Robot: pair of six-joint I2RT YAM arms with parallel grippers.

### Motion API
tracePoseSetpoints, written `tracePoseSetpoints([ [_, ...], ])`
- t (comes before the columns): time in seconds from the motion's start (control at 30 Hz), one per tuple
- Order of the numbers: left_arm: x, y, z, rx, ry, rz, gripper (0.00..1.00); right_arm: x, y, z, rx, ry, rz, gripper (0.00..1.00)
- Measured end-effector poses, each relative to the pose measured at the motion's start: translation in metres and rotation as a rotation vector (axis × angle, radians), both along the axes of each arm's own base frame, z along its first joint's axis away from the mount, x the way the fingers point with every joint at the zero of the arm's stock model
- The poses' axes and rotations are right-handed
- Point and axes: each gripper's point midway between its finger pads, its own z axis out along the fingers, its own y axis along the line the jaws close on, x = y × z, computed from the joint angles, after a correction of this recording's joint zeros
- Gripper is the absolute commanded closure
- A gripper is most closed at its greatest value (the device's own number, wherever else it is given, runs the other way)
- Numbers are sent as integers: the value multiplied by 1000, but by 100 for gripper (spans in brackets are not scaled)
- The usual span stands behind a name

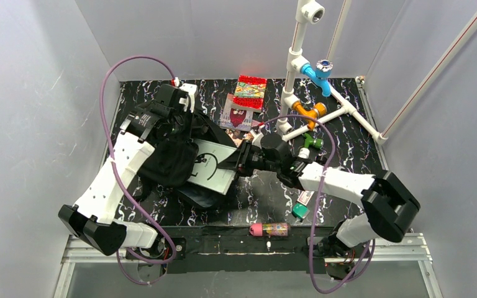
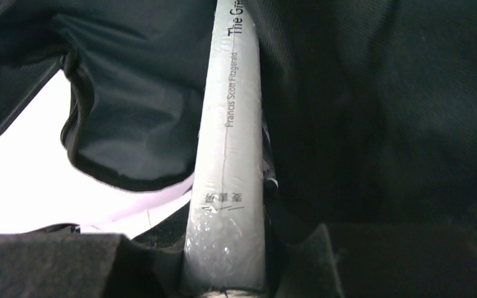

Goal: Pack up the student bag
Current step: Place the book in the student bag.

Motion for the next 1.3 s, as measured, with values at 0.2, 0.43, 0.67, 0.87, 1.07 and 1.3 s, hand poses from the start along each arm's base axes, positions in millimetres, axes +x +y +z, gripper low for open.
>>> tracePoseSetpoints([
  [0.2,-4,-4,1,-19,17,-23,100,22,38,-15,11,-37,-69,99],
  [0.43,-12,-9,-3,-30,49,-78,100,54,101,-61,14,-192,-117,82],
  [0.67,-25,0,-13,4,84,-99,100,72,146,-85,-13,-424,-128,72],
  [0.87,-35,7,-9,0,52,-104,100,82,179,-92,8,-495,-115,41],
  [1.07,-39,11,-12,-1,36,-97,100,69,160,-112,-126,-472,-80,2],
  [1.3,-43,19,-25,3,-1,-66,100,42,115,-96,-274,-454,-3,2],
])
